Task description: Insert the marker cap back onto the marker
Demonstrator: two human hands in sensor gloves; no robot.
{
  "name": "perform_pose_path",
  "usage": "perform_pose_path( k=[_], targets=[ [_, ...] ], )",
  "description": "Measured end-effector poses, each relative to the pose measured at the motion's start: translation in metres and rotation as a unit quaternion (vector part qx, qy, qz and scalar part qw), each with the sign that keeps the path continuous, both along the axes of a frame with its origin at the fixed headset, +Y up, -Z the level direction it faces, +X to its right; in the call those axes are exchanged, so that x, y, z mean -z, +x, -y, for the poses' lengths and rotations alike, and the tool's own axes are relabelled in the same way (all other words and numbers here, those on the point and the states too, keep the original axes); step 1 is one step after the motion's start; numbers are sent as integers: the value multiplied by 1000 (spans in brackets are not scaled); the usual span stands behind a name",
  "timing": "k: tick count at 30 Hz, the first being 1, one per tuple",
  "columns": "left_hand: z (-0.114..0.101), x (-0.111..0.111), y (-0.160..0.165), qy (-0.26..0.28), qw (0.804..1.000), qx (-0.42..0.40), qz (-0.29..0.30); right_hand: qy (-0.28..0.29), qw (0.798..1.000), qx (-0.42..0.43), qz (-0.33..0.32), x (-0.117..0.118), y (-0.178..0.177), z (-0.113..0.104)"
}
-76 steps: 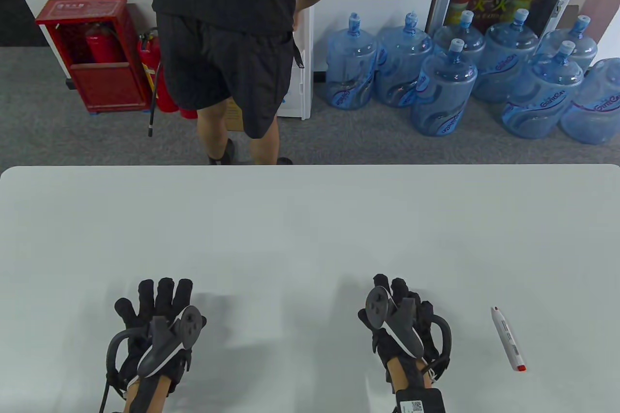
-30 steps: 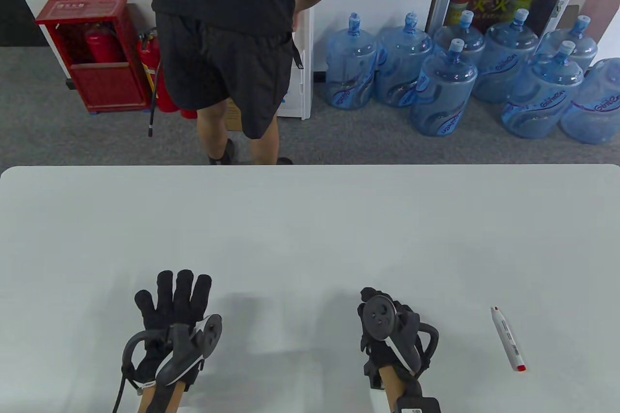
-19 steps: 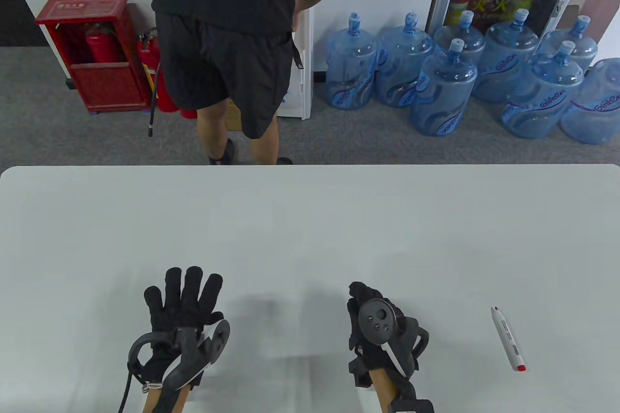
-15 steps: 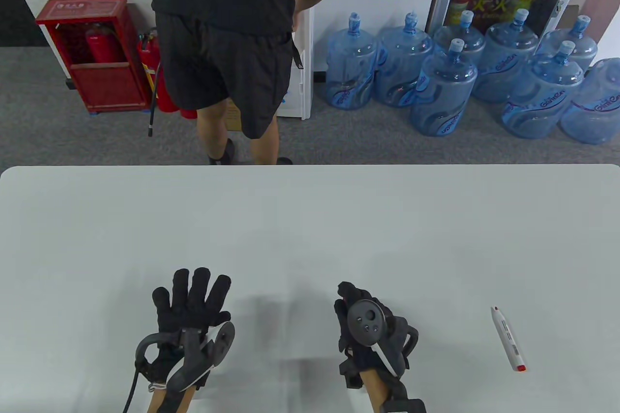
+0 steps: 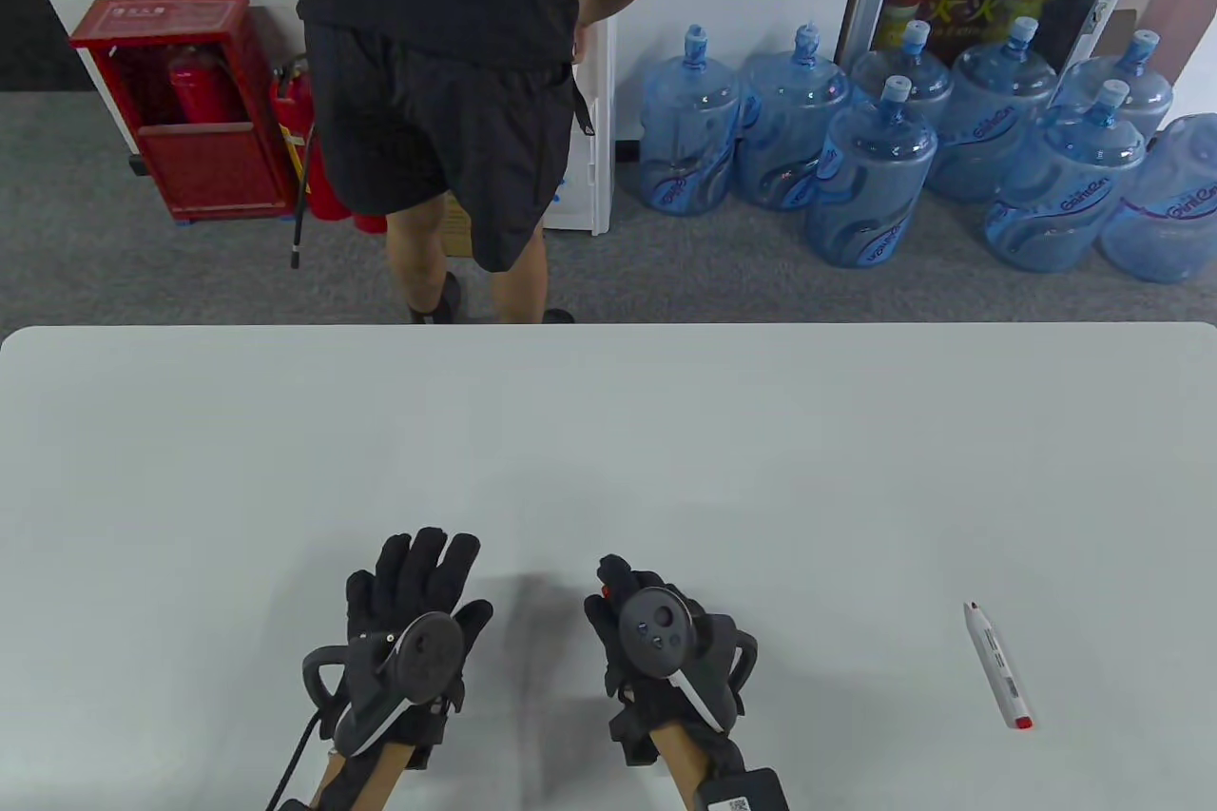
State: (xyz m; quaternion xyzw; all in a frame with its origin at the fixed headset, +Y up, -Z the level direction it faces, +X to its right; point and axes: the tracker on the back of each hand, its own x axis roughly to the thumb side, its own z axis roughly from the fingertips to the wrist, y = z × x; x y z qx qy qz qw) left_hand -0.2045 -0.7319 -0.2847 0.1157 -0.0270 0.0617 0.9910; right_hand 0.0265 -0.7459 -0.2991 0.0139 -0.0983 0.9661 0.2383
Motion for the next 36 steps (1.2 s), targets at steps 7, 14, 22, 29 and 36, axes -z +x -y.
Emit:
perform_pose_path(
  k=[7,14,22,29,36],
  targets=[
    [-1,0,4,-4,995,-91,27,-1,998,-49,-42,-2,-20,1],
    [6,1,4,-70,974,-207,53,-7,991,-65,-118,-11,-41,-2],
    [12,1,2,-122,945,-296,71,71,987,-80,-121,-23,-50,-8],
    [21,5,-4,-158,916,-364,60,60,989,-10,-131,-24,-46,-8],
    [21,6,-7,-164,909,-380,52,80,985,-28,-154,-28,-52,-9]
  ],
)
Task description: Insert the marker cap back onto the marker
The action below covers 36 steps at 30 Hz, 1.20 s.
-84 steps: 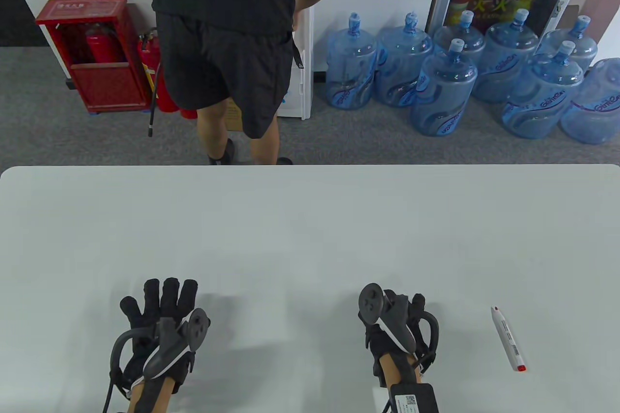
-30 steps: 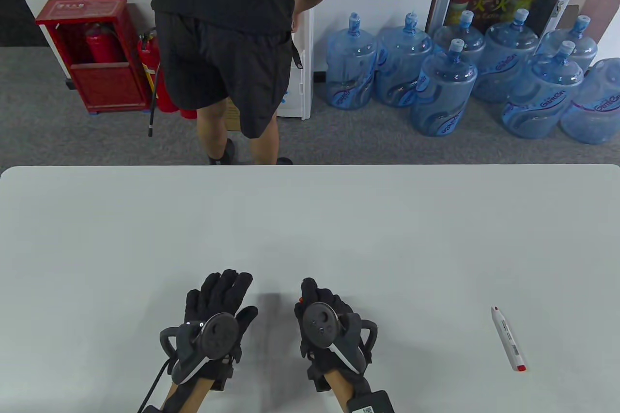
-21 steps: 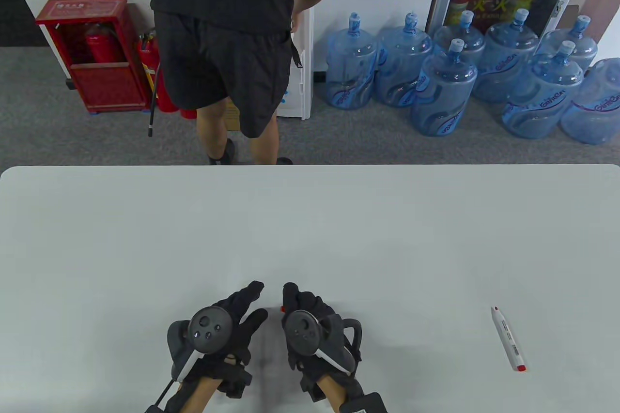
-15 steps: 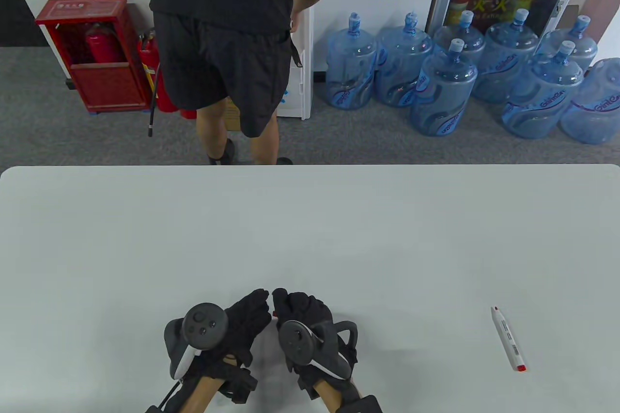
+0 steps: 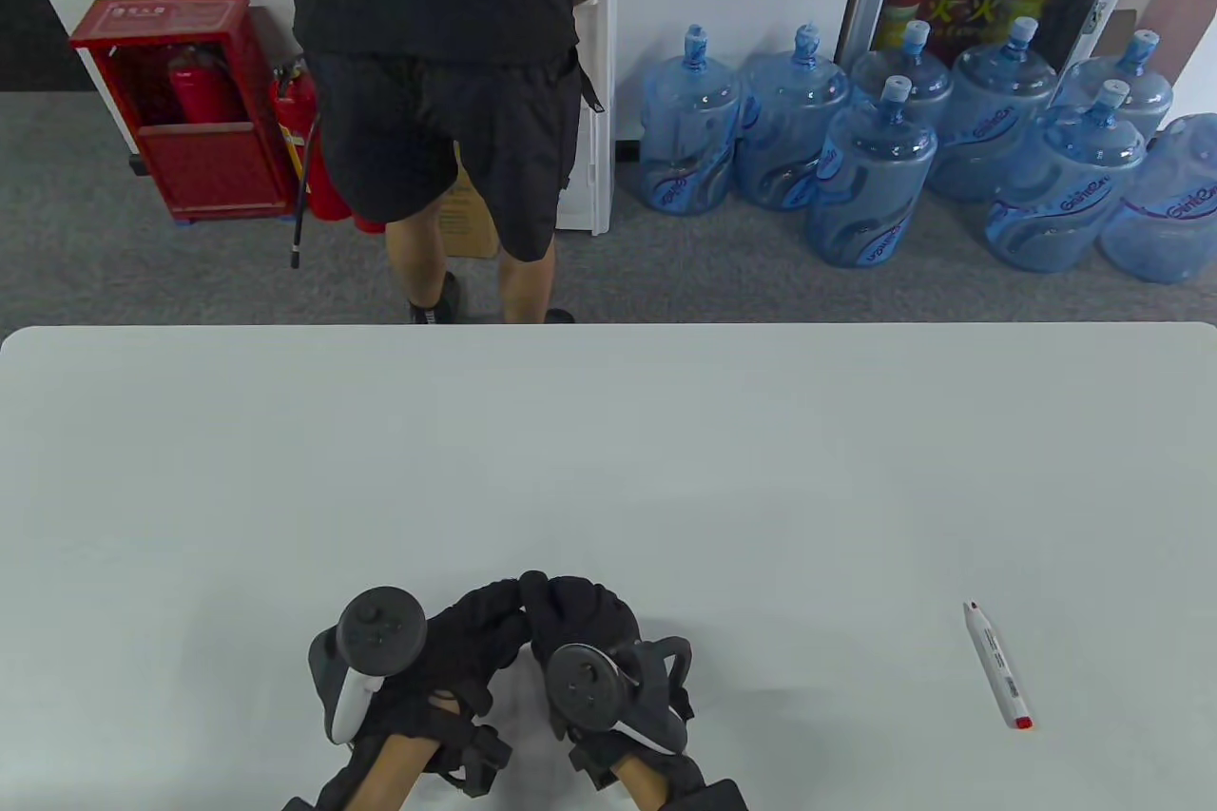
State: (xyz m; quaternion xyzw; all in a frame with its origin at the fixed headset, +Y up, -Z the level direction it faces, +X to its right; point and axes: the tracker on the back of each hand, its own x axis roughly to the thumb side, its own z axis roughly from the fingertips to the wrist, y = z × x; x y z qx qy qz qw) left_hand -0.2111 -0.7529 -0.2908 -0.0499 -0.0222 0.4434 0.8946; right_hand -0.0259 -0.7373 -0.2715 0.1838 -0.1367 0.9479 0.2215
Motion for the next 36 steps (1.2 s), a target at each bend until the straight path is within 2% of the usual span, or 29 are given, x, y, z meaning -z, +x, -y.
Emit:
perform_pose_path(
  k=[4,8,15,21,25,28,32,36],
  targets=[
    [4,0,-2,-32,999,-33,4,0,1000,12,-8,0,3,0],
    [2,0,0,-11,1000,4,14,9,1000,22,-15,-3,7,-2],
    [5,1,-2,-34,999,-40,10,90,995,-23,-27,-9,6,-13],
    [0,5,-7,-21,999,-24,5,73,997,-4,-31,-7,8,-10],
    [-15,6,-10,20,999,12,25,63,997,24,-31,-7,15,-13],
    [-21,8,-20,27,999,10,14,68,997,24,-7,-4,30,-15],
    [-22,13,-42,21,999,-9,-29,49,997,21,51,6,64,-13],
    [-16,21,-54,11,998,18,-56,-12,988,27,154,21,106,-11]
  ],
)
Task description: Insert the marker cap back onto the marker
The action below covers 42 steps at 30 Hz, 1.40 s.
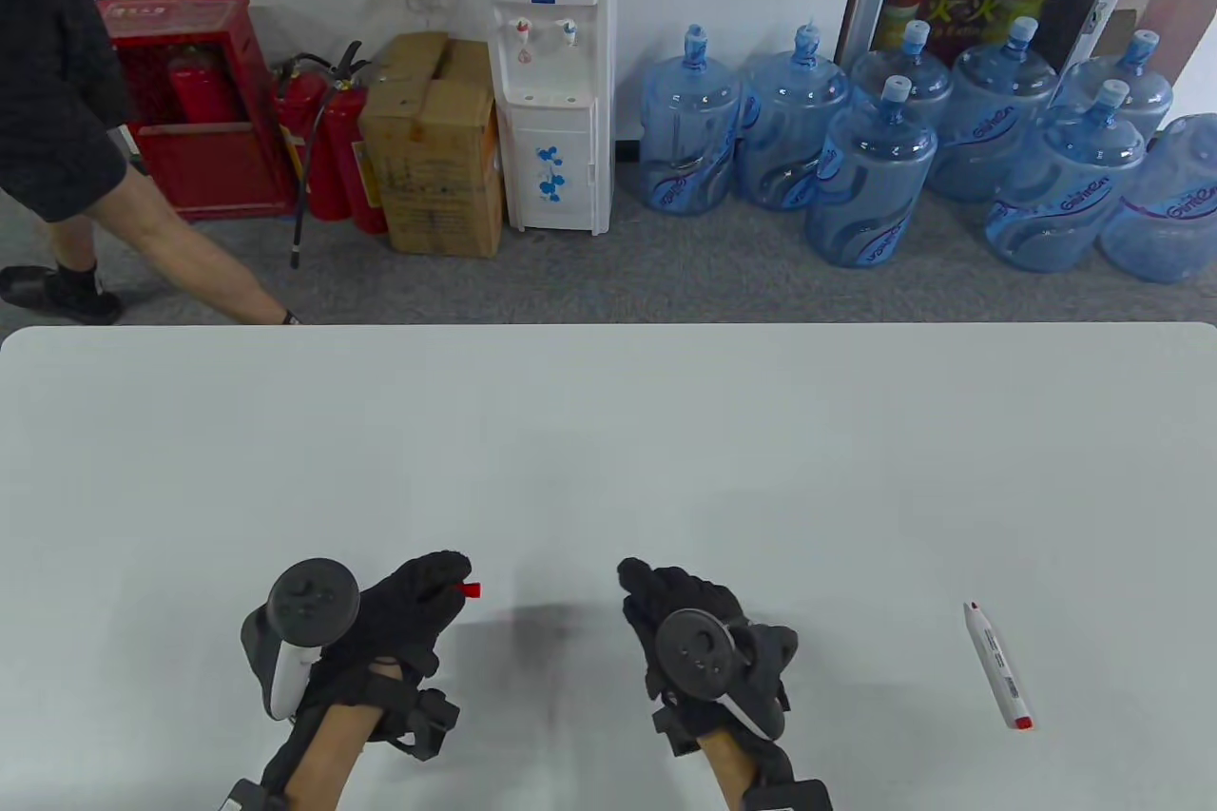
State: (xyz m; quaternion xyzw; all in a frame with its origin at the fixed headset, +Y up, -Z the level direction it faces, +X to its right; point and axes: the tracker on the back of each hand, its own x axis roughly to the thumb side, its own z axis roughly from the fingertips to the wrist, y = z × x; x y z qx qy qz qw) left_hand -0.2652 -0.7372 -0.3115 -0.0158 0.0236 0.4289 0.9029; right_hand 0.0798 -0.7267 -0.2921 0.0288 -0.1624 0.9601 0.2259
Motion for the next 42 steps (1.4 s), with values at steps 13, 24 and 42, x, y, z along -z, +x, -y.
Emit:
perform_pose_path(
  k=[13,24,42],
  targets=[
    [5,9,-42,69,995,35,-57,-45,943,-105,312,4,124,6],
    [11,0,-54,82,995,9,-55,-106,872,-112,464,-14,191,14],
    [20,-1,-54,54,997,-42,-47,-245,814,-149,505,-8,213,36]
  ],
)
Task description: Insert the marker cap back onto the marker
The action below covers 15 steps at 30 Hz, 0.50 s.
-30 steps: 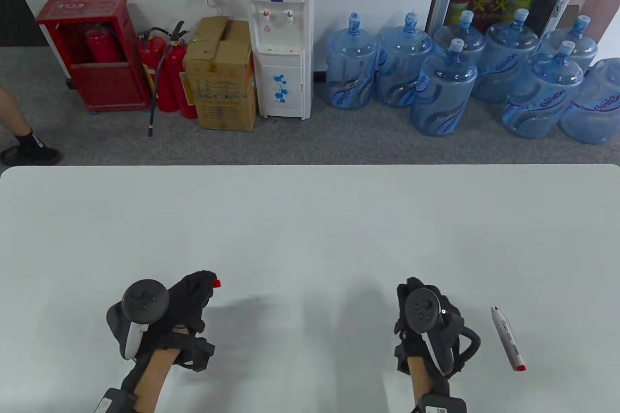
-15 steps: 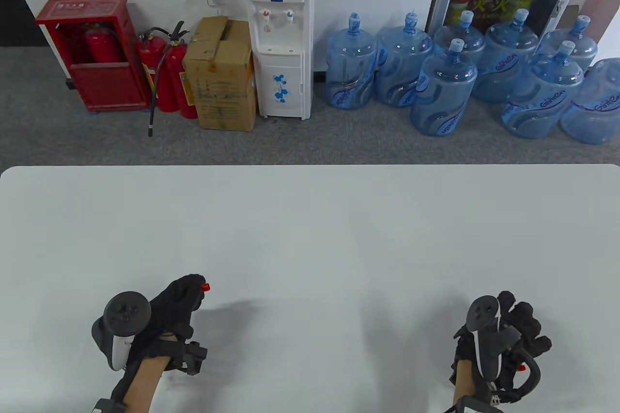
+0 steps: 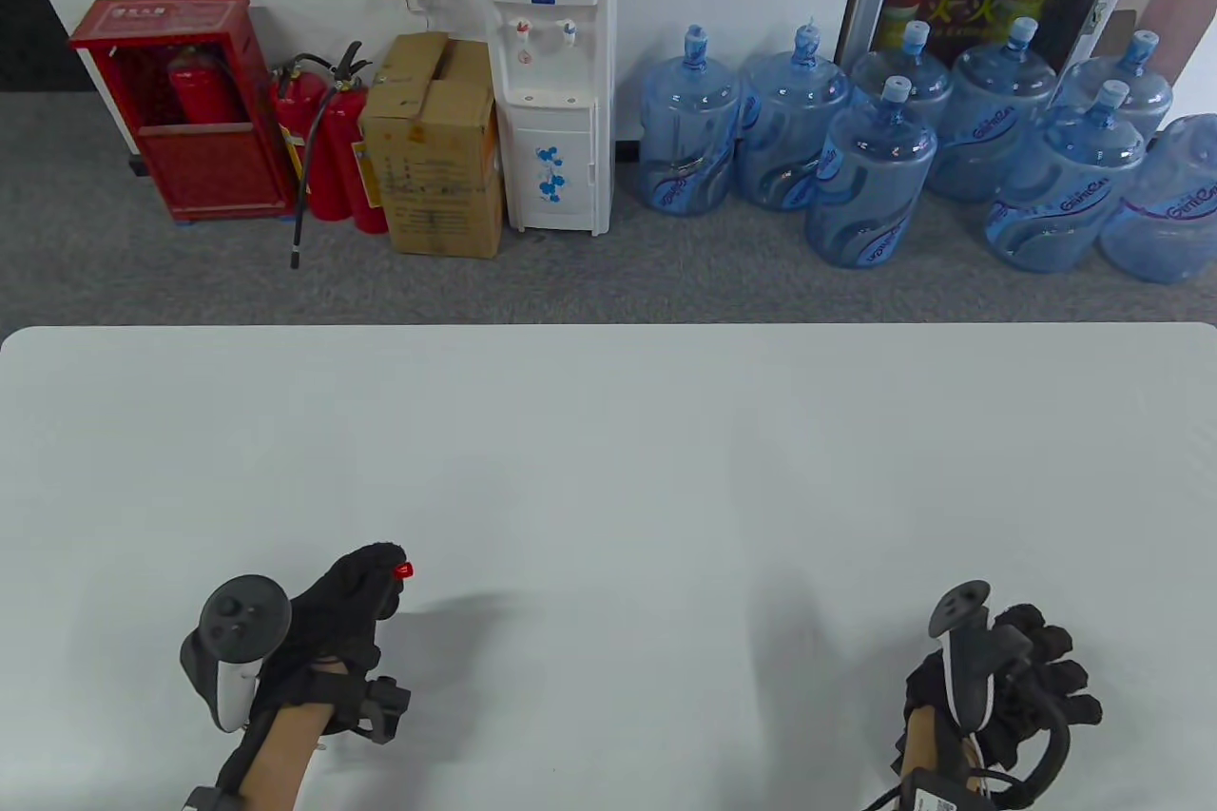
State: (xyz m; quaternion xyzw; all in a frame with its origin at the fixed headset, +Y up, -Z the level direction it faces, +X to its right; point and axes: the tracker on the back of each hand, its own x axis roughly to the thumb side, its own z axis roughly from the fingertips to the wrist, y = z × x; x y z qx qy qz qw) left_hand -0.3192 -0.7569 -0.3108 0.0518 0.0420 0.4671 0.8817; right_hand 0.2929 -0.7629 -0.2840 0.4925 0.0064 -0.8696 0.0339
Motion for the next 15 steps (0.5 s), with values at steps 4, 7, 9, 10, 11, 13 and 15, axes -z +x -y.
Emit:
perform_pose_path(
  k=[4,7,9,10,11,13,15],
  targets=[
    [-1,0,3,1,1000,5,4,-20,1000,2,10,3,3,1],
    [0,0,4,0,1000,1,4,-34,999,21,21,4,9,5],
    [1,0,3,-5,1000,-3,2,-50,998,35,25,5,12,9],
    [2,0,3,-6,1000,-4,1,-57,997,41,26,5,13,10],
    [2,0,3,-6,1000,-5,1,-65,996,47,29,5,13,11],
    [1,0,3,-6,1000,-4,2,-70,997,36,23,7,12,10],
    [1,0,4,-6,1000,-2,4,-76,997,25,13,9,11,10]
  ],
)
